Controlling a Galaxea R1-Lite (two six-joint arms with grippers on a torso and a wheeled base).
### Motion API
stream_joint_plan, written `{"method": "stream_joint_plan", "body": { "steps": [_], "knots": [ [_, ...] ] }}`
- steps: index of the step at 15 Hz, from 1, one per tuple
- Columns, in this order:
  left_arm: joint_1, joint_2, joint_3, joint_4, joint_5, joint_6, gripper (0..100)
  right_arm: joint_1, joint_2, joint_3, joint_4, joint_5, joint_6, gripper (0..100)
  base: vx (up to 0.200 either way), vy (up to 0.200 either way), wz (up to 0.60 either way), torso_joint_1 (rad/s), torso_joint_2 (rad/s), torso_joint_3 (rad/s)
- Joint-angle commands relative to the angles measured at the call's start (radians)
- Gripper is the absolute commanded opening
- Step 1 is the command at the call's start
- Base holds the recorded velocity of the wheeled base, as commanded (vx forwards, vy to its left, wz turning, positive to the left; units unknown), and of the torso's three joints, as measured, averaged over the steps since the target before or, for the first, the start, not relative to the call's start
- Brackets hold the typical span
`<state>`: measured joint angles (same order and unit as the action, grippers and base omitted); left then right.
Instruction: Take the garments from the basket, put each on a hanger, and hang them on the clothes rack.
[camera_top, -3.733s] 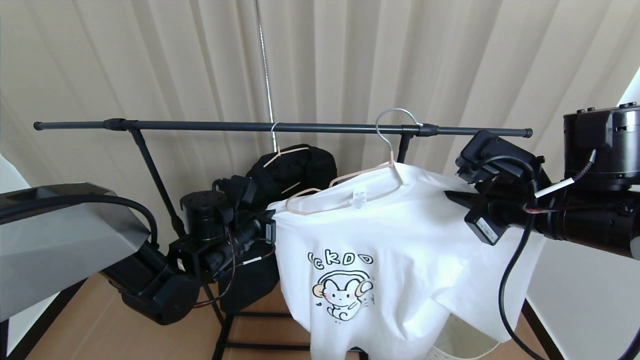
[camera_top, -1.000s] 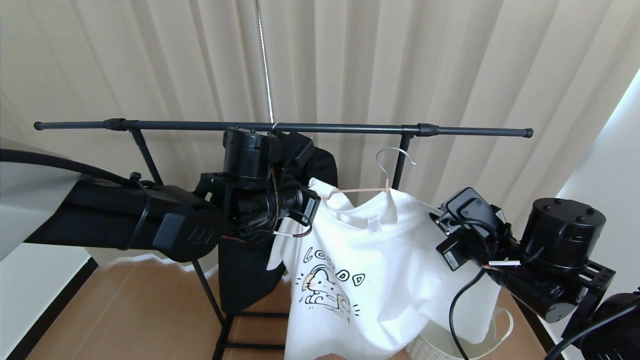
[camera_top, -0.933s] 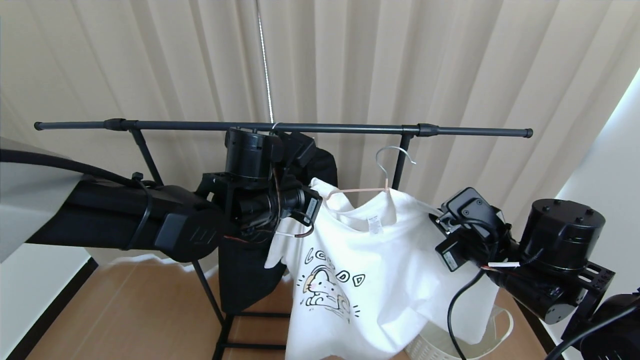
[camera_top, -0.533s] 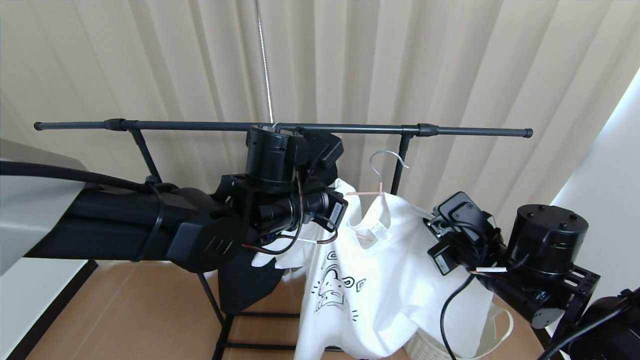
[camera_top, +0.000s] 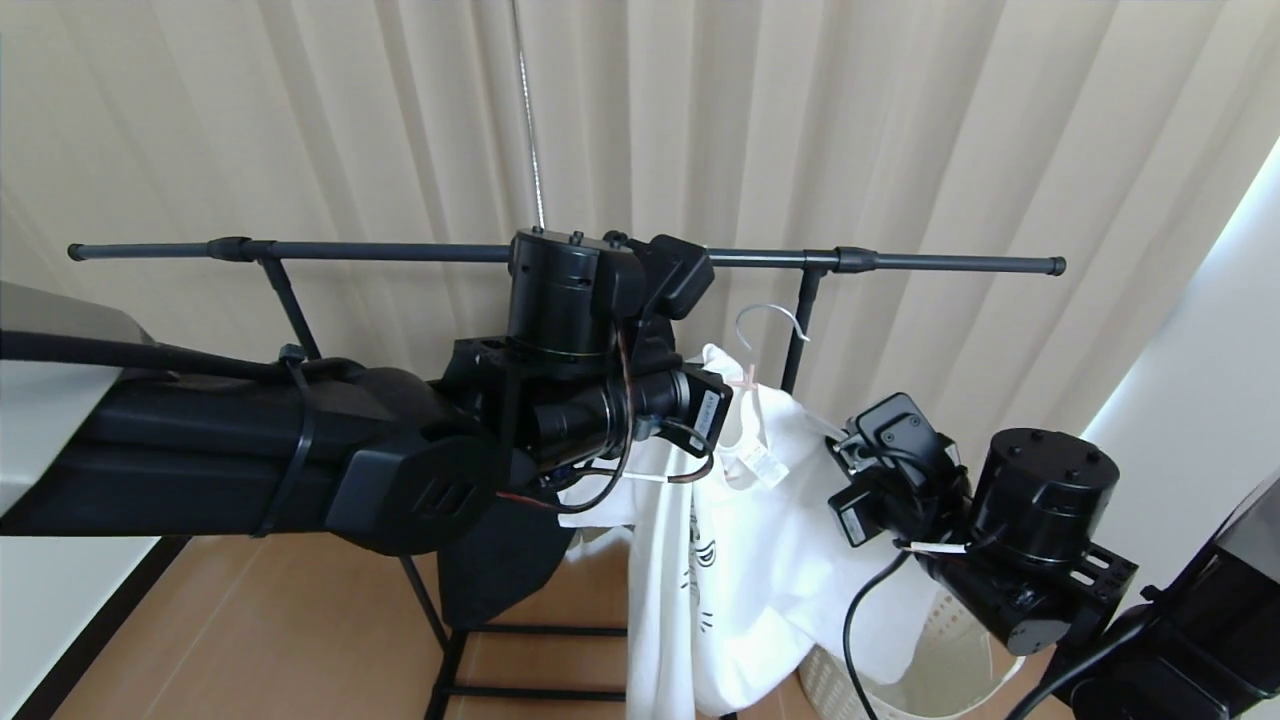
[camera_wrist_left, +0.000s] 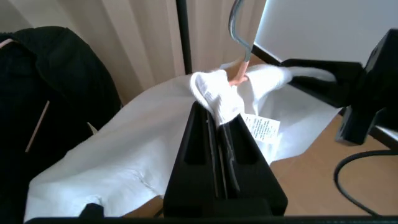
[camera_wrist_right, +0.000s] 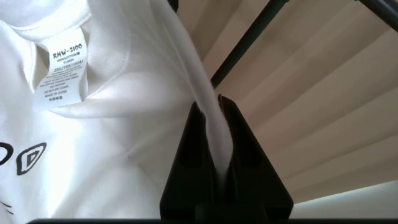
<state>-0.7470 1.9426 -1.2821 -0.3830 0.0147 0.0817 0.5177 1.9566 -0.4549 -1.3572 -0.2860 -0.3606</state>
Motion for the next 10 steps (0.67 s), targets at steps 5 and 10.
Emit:
{"method": "stream_joint_plan", "body": {
  "steps": [5, 10],
  "knots": [
    [-0.028, -0.01, -0.013, -0.004, -0.002, -0.026, 0, -0.051, -0.013, 0.002, -0.003, 0.139, 0.081, 0, 0.0, 0.0, 0.0, 0.0, 0.0, 0.0],
    [-0.026, -0.01, -0.008, -0.011, -0.001, -0.025, 0, -0.111, -0.07, -0.005, -0.002, 0.249, 0.16, 0, 0.0, 0.0, 0.0, 0.0, 0.0, 0.0]
  ]
}}
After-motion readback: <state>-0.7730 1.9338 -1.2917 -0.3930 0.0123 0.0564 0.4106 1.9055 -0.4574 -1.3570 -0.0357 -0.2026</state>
